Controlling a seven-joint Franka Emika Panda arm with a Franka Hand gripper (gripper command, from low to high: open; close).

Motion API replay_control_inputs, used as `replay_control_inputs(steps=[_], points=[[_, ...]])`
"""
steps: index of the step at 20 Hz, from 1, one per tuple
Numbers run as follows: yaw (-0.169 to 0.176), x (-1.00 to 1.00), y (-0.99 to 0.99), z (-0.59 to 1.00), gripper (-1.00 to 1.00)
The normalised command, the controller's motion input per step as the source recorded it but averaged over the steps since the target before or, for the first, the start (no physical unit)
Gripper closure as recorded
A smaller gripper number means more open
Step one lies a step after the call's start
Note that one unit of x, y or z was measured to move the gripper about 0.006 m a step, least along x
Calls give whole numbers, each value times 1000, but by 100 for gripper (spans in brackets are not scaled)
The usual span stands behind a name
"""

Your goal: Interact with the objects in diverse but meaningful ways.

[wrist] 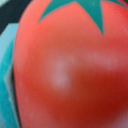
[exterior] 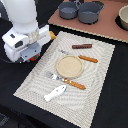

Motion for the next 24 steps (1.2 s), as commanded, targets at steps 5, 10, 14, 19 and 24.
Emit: replay_control_inputs(steps=[5, 10, 14, 19, 24], points=[[-24, 851, 235, 1000, 100], [-9, 923, 164, 749, 100], [-31, 1000, 45, 471, 100], [-35, 1000, 0, 178, 100], [-60, 986, 0, 22, 100]])
